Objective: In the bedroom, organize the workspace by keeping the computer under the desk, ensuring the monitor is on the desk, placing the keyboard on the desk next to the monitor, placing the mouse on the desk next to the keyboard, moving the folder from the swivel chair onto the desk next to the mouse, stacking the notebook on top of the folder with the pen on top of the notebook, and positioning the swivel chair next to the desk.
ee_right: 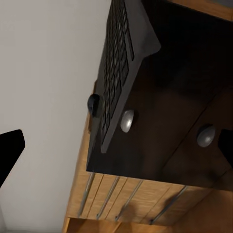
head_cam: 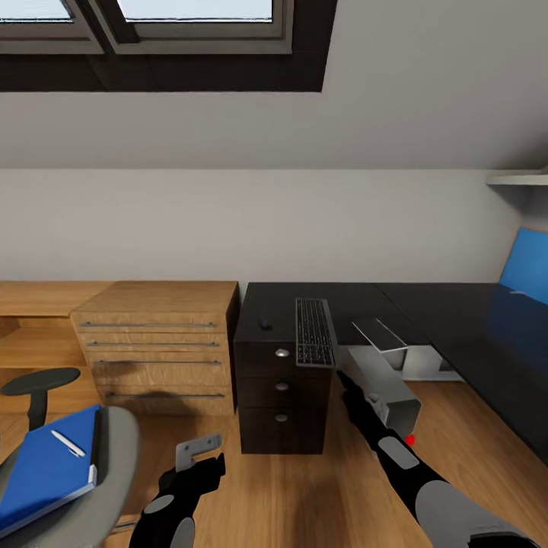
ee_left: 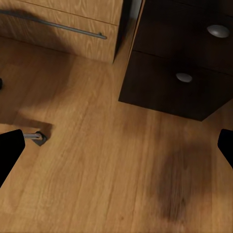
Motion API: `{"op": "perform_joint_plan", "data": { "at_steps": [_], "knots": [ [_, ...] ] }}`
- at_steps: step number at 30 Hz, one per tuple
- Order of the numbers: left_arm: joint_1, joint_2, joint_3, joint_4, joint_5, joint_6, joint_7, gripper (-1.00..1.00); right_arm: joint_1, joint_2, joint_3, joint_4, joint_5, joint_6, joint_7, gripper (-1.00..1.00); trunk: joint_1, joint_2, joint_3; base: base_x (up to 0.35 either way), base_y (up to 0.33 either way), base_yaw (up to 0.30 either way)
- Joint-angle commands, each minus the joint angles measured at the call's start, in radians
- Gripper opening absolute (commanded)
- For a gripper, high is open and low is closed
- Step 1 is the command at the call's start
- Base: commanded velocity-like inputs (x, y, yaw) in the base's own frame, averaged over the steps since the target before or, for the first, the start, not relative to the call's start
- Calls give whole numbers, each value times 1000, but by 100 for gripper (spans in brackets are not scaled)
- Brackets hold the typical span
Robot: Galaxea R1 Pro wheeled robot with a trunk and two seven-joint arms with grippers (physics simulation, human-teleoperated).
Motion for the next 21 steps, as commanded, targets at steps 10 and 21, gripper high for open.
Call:
{"op": "perform_joint_plan", "data": {
  "at_steps": [10, 21],
  "knots": [
    [-1, 0, -2, -1, 10, 2, 10, 100, -1, 9, 10, -1, -11, -1, -6, 100, 38, -71, -32, 0, 0, 0],
    [-1, 1, -6, -1, 9, 3, 8, 100, -1, 79, 7, -8, -21, -111, -14, 100, 38, -71, -32, 0, 0, 0]
  ]
}}
